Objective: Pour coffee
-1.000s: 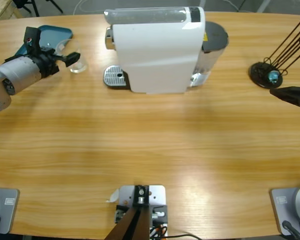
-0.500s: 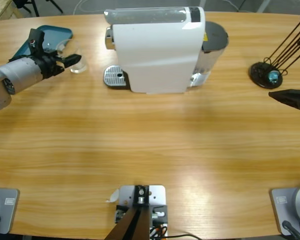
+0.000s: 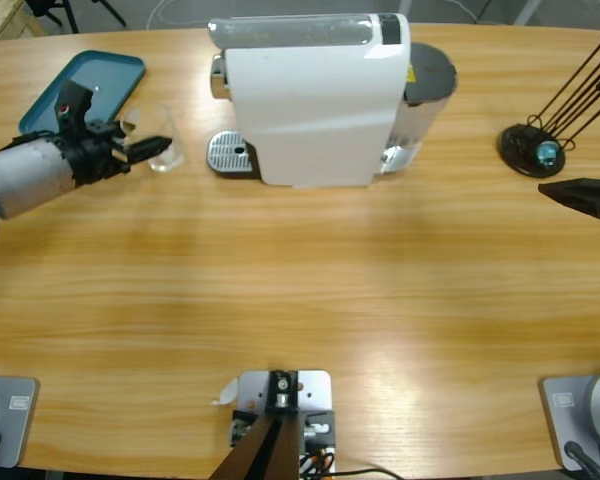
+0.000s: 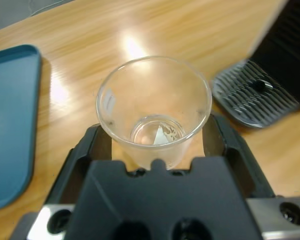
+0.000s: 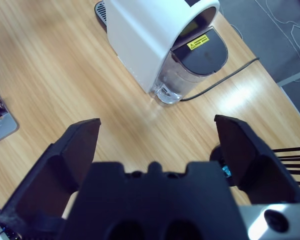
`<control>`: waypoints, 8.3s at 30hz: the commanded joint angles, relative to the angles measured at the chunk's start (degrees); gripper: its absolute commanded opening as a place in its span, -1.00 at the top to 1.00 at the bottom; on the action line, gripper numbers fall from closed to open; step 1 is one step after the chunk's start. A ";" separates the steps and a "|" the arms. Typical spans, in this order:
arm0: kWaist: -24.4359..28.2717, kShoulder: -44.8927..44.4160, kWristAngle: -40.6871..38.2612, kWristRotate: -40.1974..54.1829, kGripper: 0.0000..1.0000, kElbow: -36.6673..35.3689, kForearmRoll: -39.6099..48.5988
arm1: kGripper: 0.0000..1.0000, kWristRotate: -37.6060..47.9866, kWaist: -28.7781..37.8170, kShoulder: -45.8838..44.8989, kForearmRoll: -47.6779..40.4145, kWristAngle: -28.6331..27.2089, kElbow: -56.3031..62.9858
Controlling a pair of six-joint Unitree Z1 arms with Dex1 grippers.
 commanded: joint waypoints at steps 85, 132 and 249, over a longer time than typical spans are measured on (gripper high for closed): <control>-6.55 1.70 -3.74 -0.14 -0.99 -2.69 4.15 | -1.00 0.85 -1.10 -12.88 7.93 -0.61 4.87; -9.55 -47.50 5.63 -5.03 -0.86 -24.60 89.77 | 1.00 0.27 -13.81 44.16 34.39 6.11 -58.30; -8.71 -48.86 3.25 -4.71 -0.99 -21.72 84.43 | -1.00 5.92 -9.45 -4.52 14.89 7.71 -12.35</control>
